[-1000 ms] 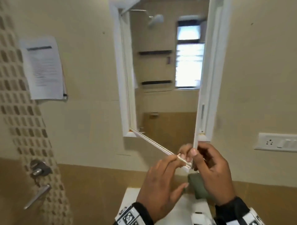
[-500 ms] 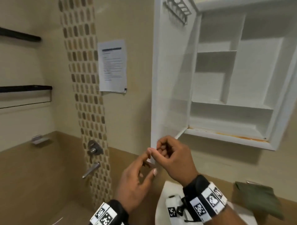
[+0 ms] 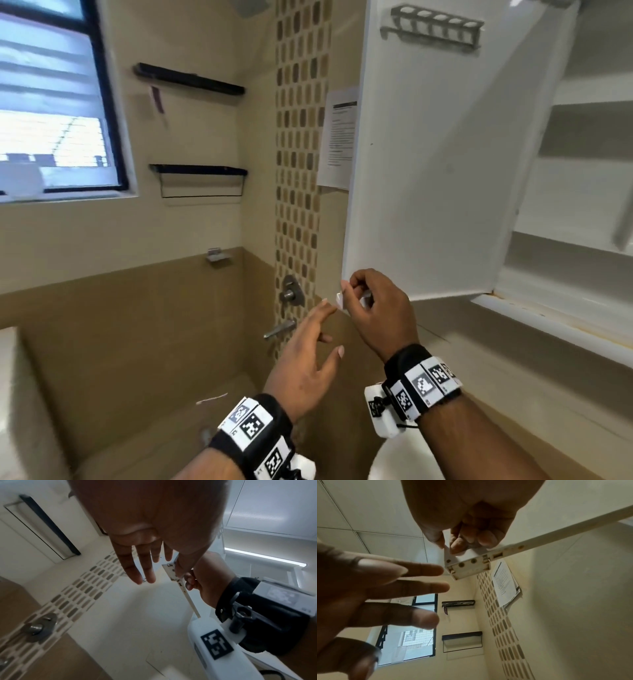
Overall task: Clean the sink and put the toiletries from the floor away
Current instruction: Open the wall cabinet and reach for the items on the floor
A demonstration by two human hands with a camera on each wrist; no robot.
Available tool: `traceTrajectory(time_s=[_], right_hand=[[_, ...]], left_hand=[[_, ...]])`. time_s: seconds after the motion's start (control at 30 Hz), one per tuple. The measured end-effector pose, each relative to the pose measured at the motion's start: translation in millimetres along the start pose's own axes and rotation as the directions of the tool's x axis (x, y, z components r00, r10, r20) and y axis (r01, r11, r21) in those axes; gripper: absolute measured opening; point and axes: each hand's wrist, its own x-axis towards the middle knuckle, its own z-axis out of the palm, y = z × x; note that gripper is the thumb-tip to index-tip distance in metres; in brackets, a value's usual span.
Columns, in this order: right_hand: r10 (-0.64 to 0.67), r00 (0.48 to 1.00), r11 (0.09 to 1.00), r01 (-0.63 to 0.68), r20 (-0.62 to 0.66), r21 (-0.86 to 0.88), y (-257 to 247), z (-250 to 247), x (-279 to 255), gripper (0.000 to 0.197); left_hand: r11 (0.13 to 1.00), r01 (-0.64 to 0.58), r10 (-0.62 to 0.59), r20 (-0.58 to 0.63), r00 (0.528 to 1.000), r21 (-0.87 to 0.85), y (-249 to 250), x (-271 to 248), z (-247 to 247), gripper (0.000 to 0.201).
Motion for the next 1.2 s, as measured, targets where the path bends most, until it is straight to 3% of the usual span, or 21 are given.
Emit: traceTrajectory(time_s=[0.23,0.63,0.77,0.93,1.0,1.1,1.2], right_hand=[[-0.065,0.998,0.993,0.064,0.008,0.099,15,-1,-5,0.003],[-0.096,0.995,0.975,0.09,0.023,0.205,21,-4,-7,0.005],[-0.088,0.994,0.953,0.102,-0.06,0.286,20,4,-22,0.016],[-0.116,0.991,0.904,0.134,-0.068,0.405,18,35,-77,0.034],[-0.114,0.993,0.896,0.11,-0.017,0.43,18,52,-103,0.034],[-0.06,0.98,0.88,-0.037,0.188,0.474,23,80,-144,0.034],[-0.02,0.902,0.911,-0.161,0.431,0.379,29,118,-183,0.034]], left_hand=[[0.993,0.071,-0.065,-0.071,0.995,0.094,5,-21,17,0.058],[0.977,0.077,-0.057,-0.107,0.993,0.2,16,-18,23,0.053],[0.967,0.127,-0.098,-0.135,0.986,0.222,1,-34,13,0.053],[0.951,0.227,-0.191,-0.179,0.965,0.209,-33,-75,-4,0.049],[0.93,0.293,-0.252,-0.195,0.948,0.22,-50,-94,-12,0.048],[0.892,0.386,-0.343,-0.206,0.917,0.236,-77,-126,-25,0.047],[0.825,0.493,-0.449,-0.209,0.869,0.275,-110,-164,-42,0.046]])
